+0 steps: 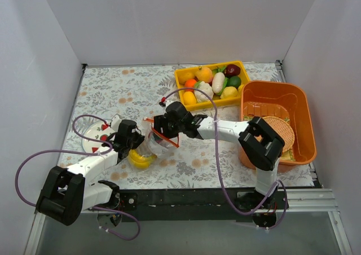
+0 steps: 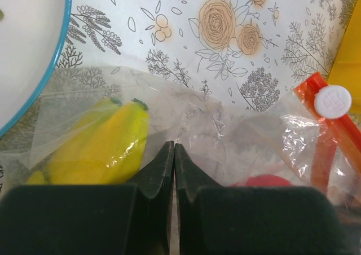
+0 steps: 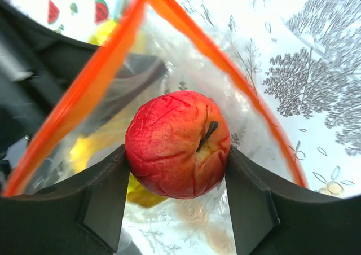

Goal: Open the zip-top bag and remove the fake food

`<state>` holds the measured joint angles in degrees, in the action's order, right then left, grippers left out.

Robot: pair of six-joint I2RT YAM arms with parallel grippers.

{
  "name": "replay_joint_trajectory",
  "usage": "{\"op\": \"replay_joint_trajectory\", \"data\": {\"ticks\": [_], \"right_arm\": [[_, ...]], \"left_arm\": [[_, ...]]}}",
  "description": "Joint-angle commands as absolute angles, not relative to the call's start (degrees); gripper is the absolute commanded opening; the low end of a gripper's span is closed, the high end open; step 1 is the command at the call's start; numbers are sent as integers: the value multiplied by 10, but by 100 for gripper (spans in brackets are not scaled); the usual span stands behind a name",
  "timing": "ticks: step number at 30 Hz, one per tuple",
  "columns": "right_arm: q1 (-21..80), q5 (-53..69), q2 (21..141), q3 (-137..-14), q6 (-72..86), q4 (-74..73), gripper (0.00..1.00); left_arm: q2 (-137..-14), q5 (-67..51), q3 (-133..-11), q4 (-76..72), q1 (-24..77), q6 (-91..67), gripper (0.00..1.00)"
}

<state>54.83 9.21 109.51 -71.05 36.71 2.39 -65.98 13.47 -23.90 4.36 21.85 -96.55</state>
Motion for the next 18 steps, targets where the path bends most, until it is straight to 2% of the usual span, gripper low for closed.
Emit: {"op": "replay_joint_trajectory", "data": {"ticks": [1, 6, 18], "right_arm": [[548, 48, 1021, -711, 326, -16, 29], [548, 34, 984, -713, 302, -64, 30], [502, -100, 865, -764, 219, -201, 29]], "left_arm": [[-671, 172, -239, 116, 218, -970, 0], [-676, 172, -243, 122, 217, -978, 0], [-643, 157, -268, 135, 216, -958, 0]]}}
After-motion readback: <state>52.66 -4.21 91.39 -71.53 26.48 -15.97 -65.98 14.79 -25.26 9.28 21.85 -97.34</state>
